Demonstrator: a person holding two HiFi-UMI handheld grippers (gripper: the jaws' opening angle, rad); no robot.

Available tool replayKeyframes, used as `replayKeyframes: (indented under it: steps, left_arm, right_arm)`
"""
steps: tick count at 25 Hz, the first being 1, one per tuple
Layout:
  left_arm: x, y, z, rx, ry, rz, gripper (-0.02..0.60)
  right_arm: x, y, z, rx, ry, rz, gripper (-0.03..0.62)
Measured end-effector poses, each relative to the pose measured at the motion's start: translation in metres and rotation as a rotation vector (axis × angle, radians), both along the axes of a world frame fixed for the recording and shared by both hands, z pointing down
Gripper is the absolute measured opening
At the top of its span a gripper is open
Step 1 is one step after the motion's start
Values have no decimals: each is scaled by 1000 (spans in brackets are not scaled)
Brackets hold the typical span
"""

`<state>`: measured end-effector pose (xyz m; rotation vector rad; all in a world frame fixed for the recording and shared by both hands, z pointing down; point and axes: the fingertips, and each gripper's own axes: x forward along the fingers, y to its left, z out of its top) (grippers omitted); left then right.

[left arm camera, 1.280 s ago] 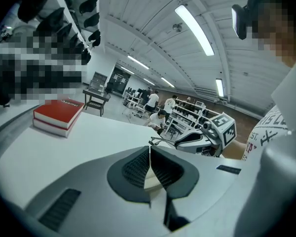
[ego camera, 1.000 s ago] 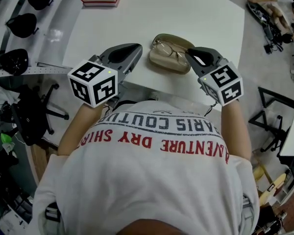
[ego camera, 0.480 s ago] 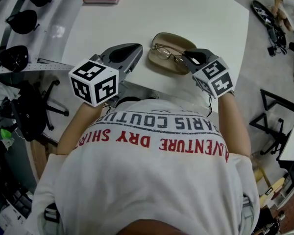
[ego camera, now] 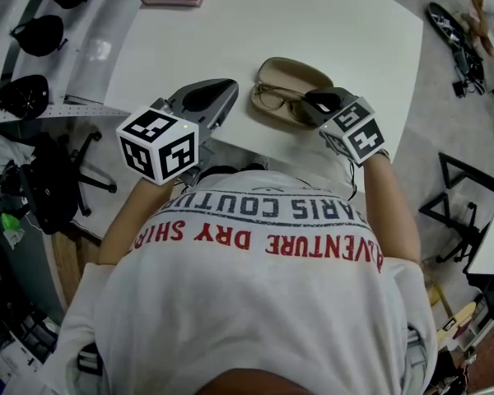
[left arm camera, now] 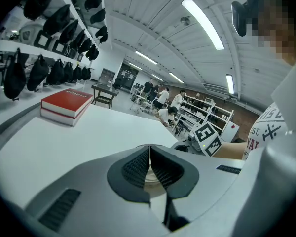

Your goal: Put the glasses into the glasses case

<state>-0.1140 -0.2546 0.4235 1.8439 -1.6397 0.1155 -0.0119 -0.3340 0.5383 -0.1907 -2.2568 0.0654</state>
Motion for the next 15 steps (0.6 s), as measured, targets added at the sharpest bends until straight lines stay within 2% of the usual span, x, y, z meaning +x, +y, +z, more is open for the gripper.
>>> replayKeyframes:
  steps: [10,11,14,15]
  left_arm:
    - [-1,-6,3,8,18,3,29]
    - [-1,-6,3,7,18,5,29]
    - [-1,-8,4,6,19,15,29]
    - [-1,-8,4,8,20,21,29]
  right_arm:
    - [-1,3,5,-15,13,4,48]
    - [0,3,5,-20,11,6,59]
    - [2,1,3,-28,2,25,168]
    - [3,0,1,-29,-5,34,187]
